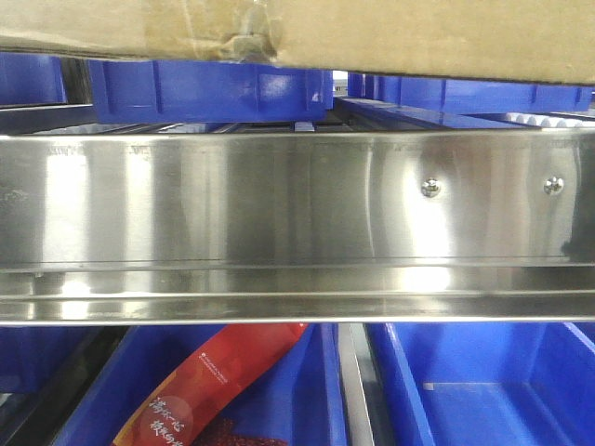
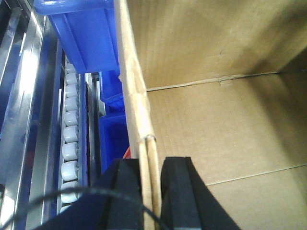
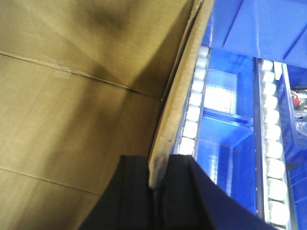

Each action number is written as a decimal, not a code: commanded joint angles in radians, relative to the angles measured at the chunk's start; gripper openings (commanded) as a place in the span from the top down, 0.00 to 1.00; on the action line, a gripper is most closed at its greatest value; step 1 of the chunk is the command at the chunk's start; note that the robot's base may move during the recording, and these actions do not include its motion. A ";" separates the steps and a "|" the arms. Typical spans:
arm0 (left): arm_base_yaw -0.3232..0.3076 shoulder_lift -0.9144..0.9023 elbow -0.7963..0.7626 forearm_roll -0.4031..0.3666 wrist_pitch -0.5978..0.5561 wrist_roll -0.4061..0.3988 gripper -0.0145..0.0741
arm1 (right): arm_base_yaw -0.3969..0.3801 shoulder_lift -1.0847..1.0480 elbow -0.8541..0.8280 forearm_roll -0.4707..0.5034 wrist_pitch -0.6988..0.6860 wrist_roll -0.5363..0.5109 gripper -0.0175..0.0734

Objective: Grab carton from right shelf to conveyor
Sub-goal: 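Pull the held carton back off the shelf with both grippers, then hold the carton with both grippers while the base turns toward the conveyor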

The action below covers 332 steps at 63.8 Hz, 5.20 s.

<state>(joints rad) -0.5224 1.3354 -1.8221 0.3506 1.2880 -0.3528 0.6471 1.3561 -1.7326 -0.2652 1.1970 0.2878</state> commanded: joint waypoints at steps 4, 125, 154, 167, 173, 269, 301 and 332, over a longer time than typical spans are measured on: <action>-0.011 -0.016 -0.008 -0.049 -0.067 0.001 0.86 | 0.000 -0.002 -0.001 0.010 -0.089 -0.015 0.88; -0.011 -0.016 -0.008 -0.049 -0.067 0.001 0.86 | 0.000 -0.002 -0.001 0.010 -0.114 -0.015 0.88; -0.011 -0.016 -0.008 -0.049 -0.067 0.001 0.86 | 0.000 -0.002 -0.001 0.010 -0.114 -0.015 0.88; -0.011 -0.016 -0.008 -0.049 -0.067 0.001 0.86 | 0.000 -0.002 -0.001 0.010 -0.114 -0.015 0.88; -0.011 -0.016 -0.008 -0.049 -0.067 0.001 0.86 | 0.000 -0.002 -0.001 0.010 -0.114 -0.015 0.88; -0.011 -0.016 -0.008 -0.049 -0.067 0.001 0.86 | 0.000 -0.002 -0.001 0.010 -0.114 -0.015 0.88; -0.011 -0.016 -0.008 -0.049 -0.067 0.001 0.86 | 0.000 -0.002 -0.001 0.012 -0.114 -0.015 0.88; -0.011 -0.016 -0.008 -0.049 -0.067 0.001 0.86 | 0.000 -0.002 -0.001 0.012 -0.114 -0.015 0.88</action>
<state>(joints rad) -0.5224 1.3309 -1.8221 0.3584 1.2880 -0.3569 0.6434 1.3585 -1.7326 -0.2674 1.1486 0.2851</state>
